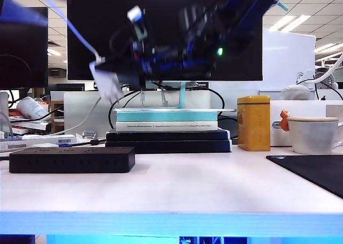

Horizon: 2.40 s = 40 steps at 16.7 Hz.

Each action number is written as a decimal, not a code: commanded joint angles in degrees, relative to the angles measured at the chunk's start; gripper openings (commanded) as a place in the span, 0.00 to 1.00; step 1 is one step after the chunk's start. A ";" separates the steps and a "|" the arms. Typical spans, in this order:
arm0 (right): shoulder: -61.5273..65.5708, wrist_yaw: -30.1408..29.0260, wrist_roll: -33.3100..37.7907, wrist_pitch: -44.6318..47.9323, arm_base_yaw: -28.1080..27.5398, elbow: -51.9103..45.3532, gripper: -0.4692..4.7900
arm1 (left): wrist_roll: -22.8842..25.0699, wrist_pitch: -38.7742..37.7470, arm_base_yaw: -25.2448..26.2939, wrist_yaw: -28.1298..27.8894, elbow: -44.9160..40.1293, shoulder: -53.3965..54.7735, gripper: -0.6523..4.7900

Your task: Plug the white charger into the left socket.

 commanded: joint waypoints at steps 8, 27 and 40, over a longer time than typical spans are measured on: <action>2.95 -7.80 0.48 2.95 -0.55 -4.81 0.47 | 9.22 -2.08 -0.98 -2.80 0.00 10.16 1.00; 3.87 -5.62 5.99 15.21 1.51 -6.91 0.47 | 13.22 2.38 -7.78 -12.07 0.00 20.87 1.00; 4.81 -4.04 3.45 14.86 1.51 -9.03 0.47 | 12.96 7.28 -12.90 -11.28 0.00 23.30 1.00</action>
